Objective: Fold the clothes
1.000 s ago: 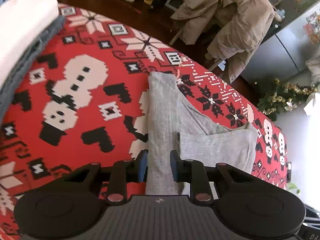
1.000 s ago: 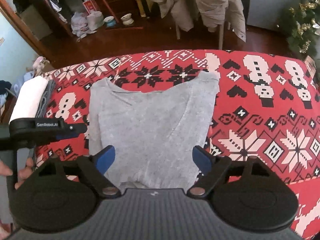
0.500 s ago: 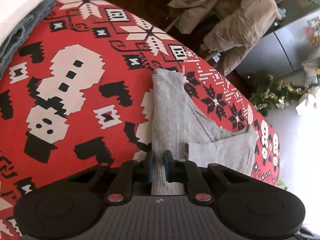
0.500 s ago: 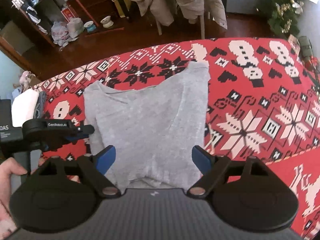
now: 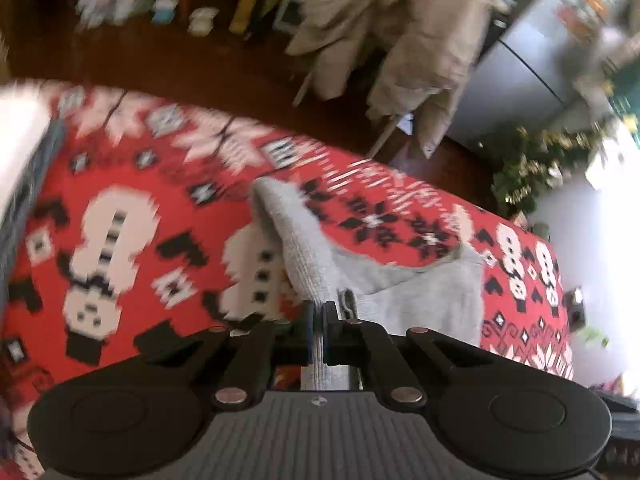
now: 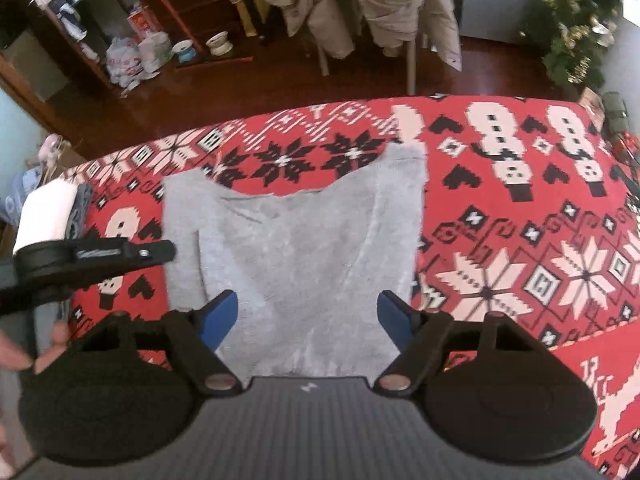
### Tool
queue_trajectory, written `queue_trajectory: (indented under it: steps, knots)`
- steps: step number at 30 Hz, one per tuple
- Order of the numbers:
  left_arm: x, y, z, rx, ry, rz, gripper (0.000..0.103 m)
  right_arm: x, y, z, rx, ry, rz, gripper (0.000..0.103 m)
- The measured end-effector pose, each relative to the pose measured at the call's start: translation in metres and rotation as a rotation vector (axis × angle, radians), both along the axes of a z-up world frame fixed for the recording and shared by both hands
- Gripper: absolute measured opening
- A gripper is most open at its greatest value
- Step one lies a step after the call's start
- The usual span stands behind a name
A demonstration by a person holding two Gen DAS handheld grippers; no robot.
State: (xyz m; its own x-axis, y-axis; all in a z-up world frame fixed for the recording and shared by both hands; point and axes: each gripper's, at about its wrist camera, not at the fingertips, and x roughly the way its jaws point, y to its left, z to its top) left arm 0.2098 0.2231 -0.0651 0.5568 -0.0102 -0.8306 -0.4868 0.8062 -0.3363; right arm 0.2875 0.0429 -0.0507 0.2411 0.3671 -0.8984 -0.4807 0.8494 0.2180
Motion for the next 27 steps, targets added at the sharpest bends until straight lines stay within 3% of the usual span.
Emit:
queue_trajectory:
  steps: [5,11,20,27]
  knots:
    - [0.023,-0.05,0.031,0.099,-0.042,-0.133,0.004,0.013,-0.031,0.013,0.023,-0.012,-0.071,0.079]
    - [0.06,-0.109,0.027,0.151,-0.049,-0.252,0.004,0.031,-0.08,0.019,0.057,-0.024,-0.149,0.079]
    - [0.102,-0.157,-0.022,0.074,0.002,-0.261,0.004,0.052,-0.149,-0.01,0.064,0.01,-0.26,0.08]
    - [0.084,-0.144,0.001,0.016,-0.022,-0.24,0.009,0.07,-0.148,-0.027,0.164,0.037,-0.258,0.08]
